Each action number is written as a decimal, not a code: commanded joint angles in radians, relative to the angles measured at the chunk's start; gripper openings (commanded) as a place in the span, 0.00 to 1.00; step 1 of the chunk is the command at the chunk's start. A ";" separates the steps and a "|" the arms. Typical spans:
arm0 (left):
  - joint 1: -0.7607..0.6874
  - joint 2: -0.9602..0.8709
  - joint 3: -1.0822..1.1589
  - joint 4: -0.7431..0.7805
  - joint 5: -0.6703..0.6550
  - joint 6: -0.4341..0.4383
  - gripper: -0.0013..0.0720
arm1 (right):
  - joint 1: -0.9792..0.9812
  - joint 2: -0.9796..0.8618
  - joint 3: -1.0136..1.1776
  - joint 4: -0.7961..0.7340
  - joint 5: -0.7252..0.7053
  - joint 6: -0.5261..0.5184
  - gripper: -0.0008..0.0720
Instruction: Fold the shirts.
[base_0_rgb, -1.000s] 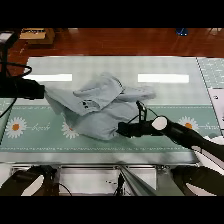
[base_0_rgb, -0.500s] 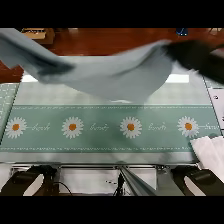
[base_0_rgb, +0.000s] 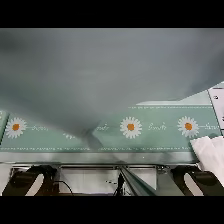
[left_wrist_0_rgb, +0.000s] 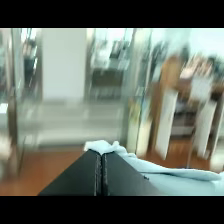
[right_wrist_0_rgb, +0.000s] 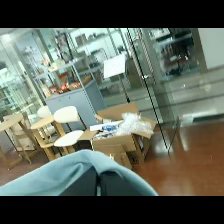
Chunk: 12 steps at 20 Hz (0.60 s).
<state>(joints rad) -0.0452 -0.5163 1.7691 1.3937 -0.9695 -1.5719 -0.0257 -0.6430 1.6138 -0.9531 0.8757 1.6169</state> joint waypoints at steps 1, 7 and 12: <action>0.001 0.054 0.050 -0.061 -0.017 -0.004 0.04 | -0.011 0.003 0.117 0.001 0.089 0.005 0.04; 0.002 0.068 0.059 -0.111 -0.260 -0.004 0.04 | -0.011 0.003 0.284 -0.167 0.462 0.064 0.04; 0.002 0.061 0.054 -0.110 -0.497 -0.167 0.04 | -0.011 -0.023 0.328 -0.328 0.882 0.112 0.04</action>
<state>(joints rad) -0.0444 -0.4522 1.8256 1.2881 -1.3209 -1.6573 -0.0360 -0.6472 1.9141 -1.1873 1.4727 1.7031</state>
